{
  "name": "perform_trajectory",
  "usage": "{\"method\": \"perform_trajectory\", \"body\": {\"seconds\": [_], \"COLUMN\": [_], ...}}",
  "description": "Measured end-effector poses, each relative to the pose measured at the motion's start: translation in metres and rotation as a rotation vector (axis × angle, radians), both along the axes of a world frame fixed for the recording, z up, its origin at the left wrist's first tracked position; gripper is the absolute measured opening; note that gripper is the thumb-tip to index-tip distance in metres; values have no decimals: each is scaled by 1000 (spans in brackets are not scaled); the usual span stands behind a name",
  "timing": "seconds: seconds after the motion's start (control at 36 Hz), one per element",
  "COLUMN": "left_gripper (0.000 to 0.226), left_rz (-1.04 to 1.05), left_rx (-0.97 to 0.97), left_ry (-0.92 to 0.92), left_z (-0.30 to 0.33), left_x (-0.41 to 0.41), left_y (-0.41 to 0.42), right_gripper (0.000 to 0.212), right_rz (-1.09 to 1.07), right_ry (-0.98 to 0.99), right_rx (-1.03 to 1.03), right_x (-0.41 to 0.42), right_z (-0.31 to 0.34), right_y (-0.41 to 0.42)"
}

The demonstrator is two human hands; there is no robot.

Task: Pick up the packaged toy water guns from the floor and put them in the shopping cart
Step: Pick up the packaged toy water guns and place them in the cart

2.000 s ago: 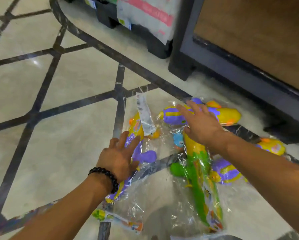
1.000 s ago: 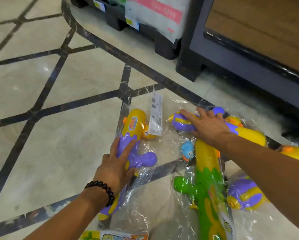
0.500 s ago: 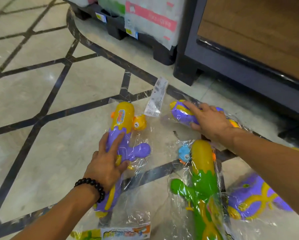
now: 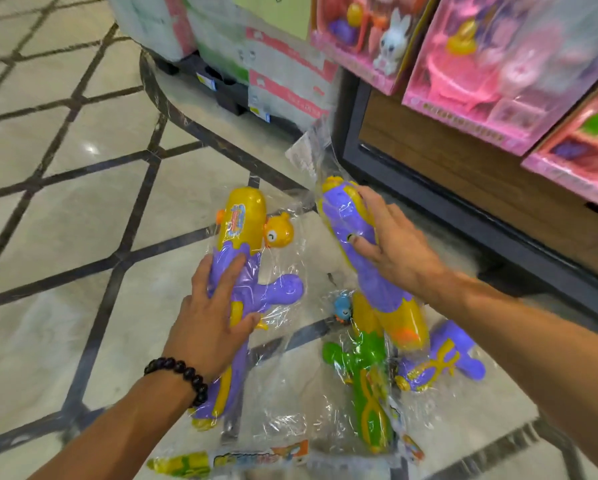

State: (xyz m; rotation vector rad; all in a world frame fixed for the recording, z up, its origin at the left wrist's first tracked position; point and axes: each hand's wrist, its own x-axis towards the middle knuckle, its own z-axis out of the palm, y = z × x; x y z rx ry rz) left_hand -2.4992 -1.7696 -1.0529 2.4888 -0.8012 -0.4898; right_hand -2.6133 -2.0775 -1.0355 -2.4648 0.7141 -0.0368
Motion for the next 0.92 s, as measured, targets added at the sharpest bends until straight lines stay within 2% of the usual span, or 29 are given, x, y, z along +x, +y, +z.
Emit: {"method": "perform_trajectory", "body": {"seconds": [0.31,0.58,0.75,0.92], "left_gripper": [87,88,89,93], "left_rz": [-52,-198,-301,-447], "left_rx": [-10,-91,-173,-292], "left_ry": [-12,-124,-195,-224], "left_z": [282,521,636,718], "left_x": [-35,-62,-94,-131], "left_y": [13,-53,-110,-150], "right_gripper": [84,80,81,82], "right_rz": [-47,-173,-289,-423], "right_ry": [-25,-92,-166,-215], "right_rx": [57,-60,-132,-254], "right_x": [-52,-122,-175,-232], "right_z": [261,506,623,710], "right_y": [39,13,-9,-22]}}
